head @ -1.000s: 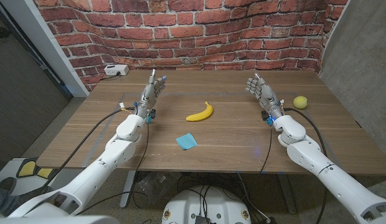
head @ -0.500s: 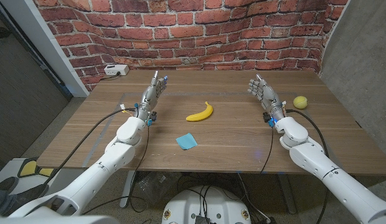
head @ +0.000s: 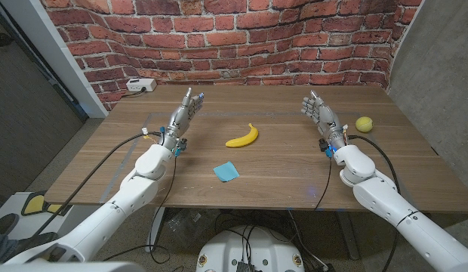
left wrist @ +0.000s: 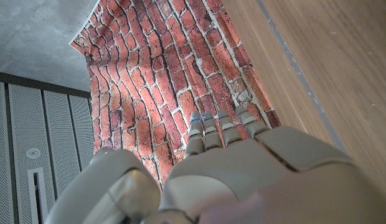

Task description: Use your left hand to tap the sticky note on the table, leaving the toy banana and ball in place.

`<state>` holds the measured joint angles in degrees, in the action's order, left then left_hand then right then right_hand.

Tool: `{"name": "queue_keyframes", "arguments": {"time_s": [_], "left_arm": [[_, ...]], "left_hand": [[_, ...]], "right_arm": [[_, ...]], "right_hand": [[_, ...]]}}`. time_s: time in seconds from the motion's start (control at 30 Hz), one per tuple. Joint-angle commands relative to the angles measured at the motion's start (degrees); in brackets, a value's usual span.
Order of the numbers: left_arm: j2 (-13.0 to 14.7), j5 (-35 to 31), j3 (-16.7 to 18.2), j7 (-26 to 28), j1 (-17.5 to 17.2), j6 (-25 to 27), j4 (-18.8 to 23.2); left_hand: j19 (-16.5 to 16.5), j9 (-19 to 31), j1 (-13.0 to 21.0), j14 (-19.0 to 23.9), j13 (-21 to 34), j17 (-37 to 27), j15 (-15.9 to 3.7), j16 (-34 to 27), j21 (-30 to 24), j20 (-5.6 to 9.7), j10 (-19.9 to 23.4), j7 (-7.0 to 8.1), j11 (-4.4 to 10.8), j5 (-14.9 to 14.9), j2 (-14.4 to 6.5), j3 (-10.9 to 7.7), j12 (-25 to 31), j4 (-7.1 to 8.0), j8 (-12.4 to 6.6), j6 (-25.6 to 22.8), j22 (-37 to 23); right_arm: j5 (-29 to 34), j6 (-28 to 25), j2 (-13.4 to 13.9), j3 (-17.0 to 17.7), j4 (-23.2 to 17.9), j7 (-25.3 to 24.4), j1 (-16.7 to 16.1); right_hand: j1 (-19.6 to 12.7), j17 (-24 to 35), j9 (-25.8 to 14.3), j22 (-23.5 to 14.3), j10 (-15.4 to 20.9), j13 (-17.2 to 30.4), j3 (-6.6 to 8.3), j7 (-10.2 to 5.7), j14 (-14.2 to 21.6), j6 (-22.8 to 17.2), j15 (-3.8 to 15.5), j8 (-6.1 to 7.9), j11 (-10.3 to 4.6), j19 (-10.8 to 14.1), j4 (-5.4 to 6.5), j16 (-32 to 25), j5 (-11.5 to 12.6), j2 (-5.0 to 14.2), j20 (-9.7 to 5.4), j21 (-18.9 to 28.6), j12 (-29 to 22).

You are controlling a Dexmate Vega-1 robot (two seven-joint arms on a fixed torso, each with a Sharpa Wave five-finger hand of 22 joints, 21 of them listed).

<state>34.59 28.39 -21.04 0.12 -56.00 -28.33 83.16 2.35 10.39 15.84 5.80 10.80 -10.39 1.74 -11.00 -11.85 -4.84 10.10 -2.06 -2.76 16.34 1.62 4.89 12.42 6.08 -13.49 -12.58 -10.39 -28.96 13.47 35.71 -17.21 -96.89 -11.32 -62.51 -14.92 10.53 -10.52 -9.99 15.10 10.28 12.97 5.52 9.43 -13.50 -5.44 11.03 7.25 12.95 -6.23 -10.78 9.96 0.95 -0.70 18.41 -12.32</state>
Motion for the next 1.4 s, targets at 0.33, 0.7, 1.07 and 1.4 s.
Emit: {"name": "queue_keyframes", "arguments": {"time_s": [0.33, 0.7, 1.07, 1.4], "left_arm": [[8.25, -3.95, 5.13, 2.13, -9.68, -1.11, 8.85], [7.49, -7.63, 7.15, 5.32, -15.47, -6.52, 11.29], [5.38, -11.42, 7.03, 6.00, -18.08, -11.67, 10.59], [2.65, -28.01, 10.26, 17.30, -22.83, -9.84, 14.91]], "left_hand": [[0.76, 0.21, -0.20, 1.07, 0.23, -0.20, 0.47, -0.35, -0.25, 0.05, 0.62, -0.17, -0.32, 0.12, -0.56, 0.44, 0.13, 0.25, 0.44, -0.55, -0.15], [1.16, 0.23, -0.14, 1.25, 0.24, -0.21, 0.58, -0.36, -0.34, 0.21, 0.88, -0.43, -0.37, 0.21, -0.58, 0.63, 0.15, 0.25, 0.37, -1.22, -0.13], [3.01, 0.26, 0.12, 2.72, 0.26, -0.22, 0.52, -0.73, -0.85, 0.36, 2.18, -0.39, -0.24, 0.46, -1.11, 0.82, 0.43, 0.28, 0.25, -2.65, -0.10], [3.86, 0.27, 0.41, 3.49, 0.28, -0.21, 0.18, -0.83, -0.99, 0.33, 3.21, -0.18, 0.14, 0.62, -1.33, 0.96, 0.65, 0.21, 0.19, -3.55, -0.07]], "right_arm": [[2.50, -1.28, 1.47, 2.26, -9.32, -3.77, -7.69], [3.69, -3.14, 1.96, 2.59, -12.60, -4.85, -9.04], [4.52, -2.82, 2.04, 2.89, -14.29, -5.47, -11.73], [5.94, -2.84, 2.09, 4.17, -16.43, -7.41, -15.02]], "right_hand": [[0.13, 0.17, -0.24, -0.35, -0.13, 0.19, 0.12, -0.04, 0.38, -0.49, -0.11, 0.18, 0.09, 0.07, 0.26, 0.00, 0.31, 0.30, 0.00, -0.09, 0.15], [0.09, 0.16, -0.24, -0.36, -0.04, 0.19, 0.15, -0.08, 0.45, -0.55, -0.15, 0.19, 0.19, 0.17, 0.22, 0.00, 0.32, 0.41, 0.01, -0.21, 0.13], [0.22, 0.19, -0.24, -0.37, 0.33, 0.20, 0.14, -0.15, 0.57, -0.77, -0.17, 0.25, 0.23, 0.25, 0.30, -0.04, 0.32, 0.59, 0.04, -0.38, 0.02], [0.64, 0.25, -0.24, -0.38, 0.12, 0.21, -0.05, -0.26, 0.24, -0.92, -0.28, 0.27, 0.43, 0.04, 0.48, 0.05, 0.29, 0.59, 0.21, -0.67, 0.14]]}}
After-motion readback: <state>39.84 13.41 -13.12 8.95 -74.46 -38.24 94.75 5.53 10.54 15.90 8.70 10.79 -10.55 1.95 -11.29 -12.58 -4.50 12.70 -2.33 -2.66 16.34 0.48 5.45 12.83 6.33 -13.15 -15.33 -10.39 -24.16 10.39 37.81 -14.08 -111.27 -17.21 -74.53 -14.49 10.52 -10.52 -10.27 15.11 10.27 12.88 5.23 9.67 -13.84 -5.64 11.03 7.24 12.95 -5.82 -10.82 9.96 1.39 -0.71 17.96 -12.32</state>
